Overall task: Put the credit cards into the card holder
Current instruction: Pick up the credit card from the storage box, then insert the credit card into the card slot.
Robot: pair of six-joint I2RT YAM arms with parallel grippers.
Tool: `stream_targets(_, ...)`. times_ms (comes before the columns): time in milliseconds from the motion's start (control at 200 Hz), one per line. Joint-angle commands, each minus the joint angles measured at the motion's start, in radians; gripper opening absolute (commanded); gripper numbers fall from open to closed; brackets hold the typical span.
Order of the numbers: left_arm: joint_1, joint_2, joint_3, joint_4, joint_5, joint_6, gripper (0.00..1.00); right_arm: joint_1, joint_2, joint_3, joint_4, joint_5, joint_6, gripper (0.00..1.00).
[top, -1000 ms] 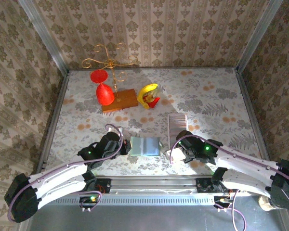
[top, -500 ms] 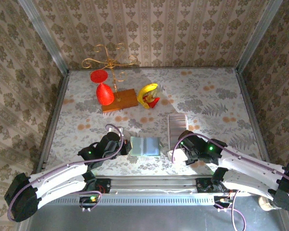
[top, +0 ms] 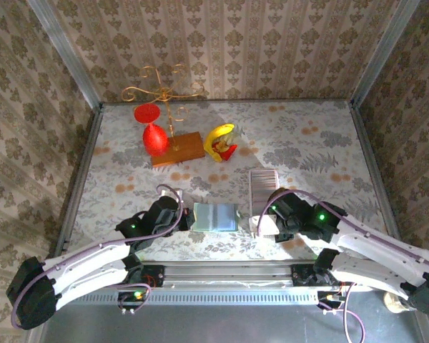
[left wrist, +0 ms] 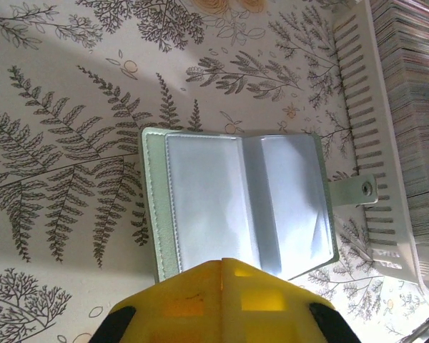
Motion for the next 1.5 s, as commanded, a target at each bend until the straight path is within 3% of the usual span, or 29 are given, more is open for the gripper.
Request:
stream_targets(0, -0.008, -0.008, 0.033, -0.050, -0.019, 0.008, 0.02, 0.015, -0.044, 0.043, -0.071, -0.056, 0.112, 0.00)
stream_targets(150, -0.008, -0.012, 0.054, -0.078, -0.021, 0.009, 0.02, 0.018, -0.083, 0.069, -0.048, -0.060, 0.205, 0.00)
stream_targets(290, -0.008, -0.018, 0.057, -0.082, -0.015, -0.001, 0.02, 0.018, -0.053, 0.141, -0.051, -0.056, 0.435, 0.00)
stream_targets(525, -0.008, -0.020, 0.066, -0.092, 0.001, -0.015, 0.02, 0.020, 0.108, 0.240, 0.042, -0.074, 1.067, 0.00)
stream_targets(710, -0.007, 0.014, 0.073, -0.107, -0.013, -0.023, 0.02, 0.031, 0.215, 0.164, 0.236, -0.091, 1.544, 0.00)
stream_targets(805, -0.007, 0.052, 0.079, -0.077, 0.020, -0.017, 0.00, 0.048, 0.251, 0.113, 0.377, -0.081, 1.689, 0.00)
stream_targets(1130, 0.019, 0.214, 0.120, -0.020, 0.095, -0.006, 0.00, 0.105, 0.384, 0.038, 0.621, 0.039, 1.793, 0.00)
stream_targets(1375, 0.059, 0.287, 0.106, 0.063, 0.140, -0.021, 0.00, 0.116, 0.455, 0.038, 0.680, 0.085, 1.777, 0.00)
stream_targets(1495, 0.058, 0.313, 0.114, 0.009, 0.093, -0.020, 0.00, 0.117, 0.498, 0.057, 0.677, 0.092, 1.775, 0.00)
